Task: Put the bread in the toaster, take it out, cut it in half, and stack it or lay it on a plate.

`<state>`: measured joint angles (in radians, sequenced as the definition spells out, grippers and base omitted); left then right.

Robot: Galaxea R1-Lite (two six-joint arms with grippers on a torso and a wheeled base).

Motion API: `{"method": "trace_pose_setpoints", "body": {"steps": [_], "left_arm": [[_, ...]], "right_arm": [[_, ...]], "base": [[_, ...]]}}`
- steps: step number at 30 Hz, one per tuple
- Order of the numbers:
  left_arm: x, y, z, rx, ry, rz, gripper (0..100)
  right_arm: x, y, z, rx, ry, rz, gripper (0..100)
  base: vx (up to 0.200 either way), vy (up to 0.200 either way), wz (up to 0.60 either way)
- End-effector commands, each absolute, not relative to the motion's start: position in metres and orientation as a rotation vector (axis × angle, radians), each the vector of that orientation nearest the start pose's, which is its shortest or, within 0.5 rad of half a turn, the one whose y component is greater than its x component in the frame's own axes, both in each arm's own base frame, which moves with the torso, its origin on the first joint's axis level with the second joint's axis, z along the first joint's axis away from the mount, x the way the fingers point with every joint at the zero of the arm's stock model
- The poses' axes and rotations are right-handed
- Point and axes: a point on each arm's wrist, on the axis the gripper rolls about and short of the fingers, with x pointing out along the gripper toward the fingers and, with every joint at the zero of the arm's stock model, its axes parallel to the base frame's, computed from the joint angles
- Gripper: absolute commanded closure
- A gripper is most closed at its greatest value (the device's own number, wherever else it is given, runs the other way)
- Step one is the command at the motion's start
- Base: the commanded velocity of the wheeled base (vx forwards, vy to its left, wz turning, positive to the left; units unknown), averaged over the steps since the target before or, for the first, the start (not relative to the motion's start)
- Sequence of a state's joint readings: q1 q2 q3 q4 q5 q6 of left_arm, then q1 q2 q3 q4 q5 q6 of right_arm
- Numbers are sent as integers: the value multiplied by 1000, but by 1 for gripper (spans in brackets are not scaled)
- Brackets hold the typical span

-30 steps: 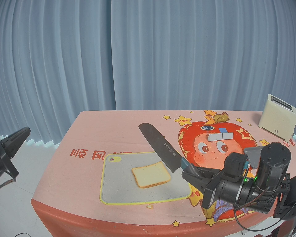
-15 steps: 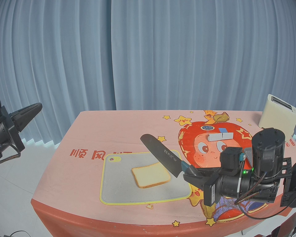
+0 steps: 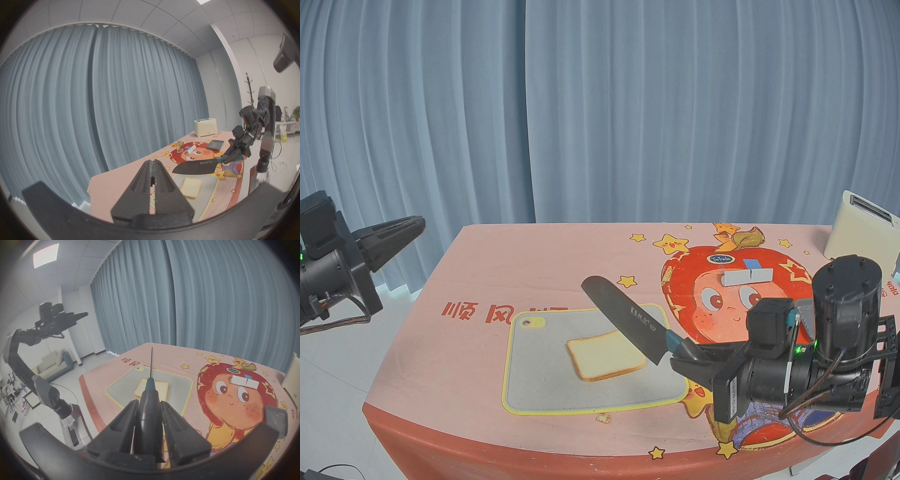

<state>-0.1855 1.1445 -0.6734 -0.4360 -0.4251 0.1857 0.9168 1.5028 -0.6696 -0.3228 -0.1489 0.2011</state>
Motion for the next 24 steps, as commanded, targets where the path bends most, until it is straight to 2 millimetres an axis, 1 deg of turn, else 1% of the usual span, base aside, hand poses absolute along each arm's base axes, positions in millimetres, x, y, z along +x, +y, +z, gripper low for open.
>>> {"method": "trace_pose_setpoints", "body": {"steps": [1,2,4,6,7,10,12,13,15,19,22,24], "left_arm": [[185,-58,245,217,17,-693,100],[187,-63,244,215,19,-715,100],[190,-72,241,214,31,-752,100],[192,-76,240,214,38,-765,100],[201,-81,236,214,54,-777,100],[213,-91,233,213,63,-801,100],[218,-93,233,212,64,-801,100],[225,-96,232,206,68,-801,100],[231,-98,231,193,73,-800,100],[238,-101,228,162,100,-803,100],[250,-106,218,159,134,-805,100],[255,-115,214,160,126,-824,100]], "right_arm": [[140,199,167,-101,529,747,100],[136,204,164,-119,533,760,100],[137,207,159,-136,542,743,100],[138,208,157,-141,542,730,100],[143,209,155,-145,541,695,100],[147,213,150,-154,552,676,100],[148,215,149,-150,546,676,100],[150,217,148,-142,534,676,100],[152,220,146,-137,523,669,100],[155,224,140,-146,514,634,100],[155,226,136,-161,522,620,100],[155,226,135,-165,526,622,100]], "base": [[0,0,0],[0,0,0],[0,0,0],[0,0,0],[0,0,0],[0,0,0],[0,0,0],[0,0,0],[0,0,0],[0,0,0],[0,0,0],[0,0,0]]}}
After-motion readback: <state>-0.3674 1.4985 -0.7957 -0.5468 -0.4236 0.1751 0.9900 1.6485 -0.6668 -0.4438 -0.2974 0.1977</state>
